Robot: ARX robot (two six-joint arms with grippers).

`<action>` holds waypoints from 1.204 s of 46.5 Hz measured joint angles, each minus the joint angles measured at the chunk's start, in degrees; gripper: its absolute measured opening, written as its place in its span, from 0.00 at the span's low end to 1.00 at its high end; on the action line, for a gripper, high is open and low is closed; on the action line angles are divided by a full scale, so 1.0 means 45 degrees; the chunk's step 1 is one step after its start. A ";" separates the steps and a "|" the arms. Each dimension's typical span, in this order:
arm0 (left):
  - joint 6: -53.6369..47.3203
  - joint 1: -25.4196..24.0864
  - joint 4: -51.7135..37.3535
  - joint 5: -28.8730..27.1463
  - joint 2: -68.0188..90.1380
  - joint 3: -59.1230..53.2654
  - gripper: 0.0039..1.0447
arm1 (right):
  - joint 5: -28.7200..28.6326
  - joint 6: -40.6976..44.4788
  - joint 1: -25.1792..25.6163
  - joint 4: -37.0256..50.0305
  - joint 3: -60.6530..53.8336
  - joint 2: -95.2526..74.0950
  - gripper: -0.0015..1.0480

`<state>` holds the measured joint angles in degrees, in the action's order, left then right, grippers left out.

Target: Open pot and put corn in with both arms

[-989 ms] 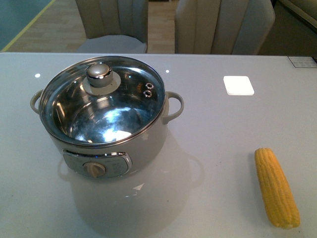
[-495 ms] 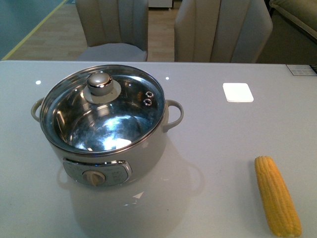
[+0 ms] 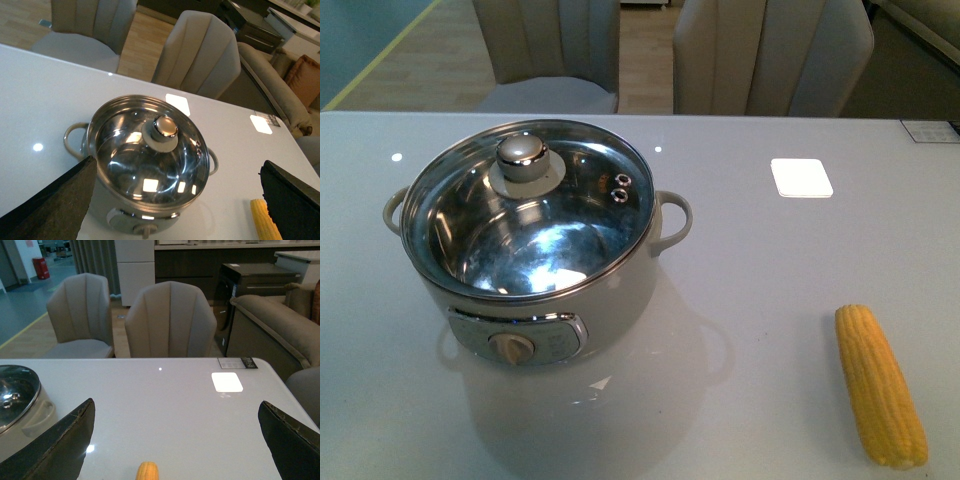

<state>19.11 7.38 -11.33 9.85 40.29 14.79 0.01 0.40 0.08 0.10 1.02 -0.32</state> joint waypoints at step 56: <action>-0.3109 0.2589 -0.5785 -0.2511 1.6398 0.7174 0.94 | 0.0005 0.0000 0.0000 0.0000 0.0000 0.0000 0.92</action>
<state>5.13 19.03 -37.36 -1.45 114.08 47.07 0.03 0.40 0.08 0.10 1.02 -0.32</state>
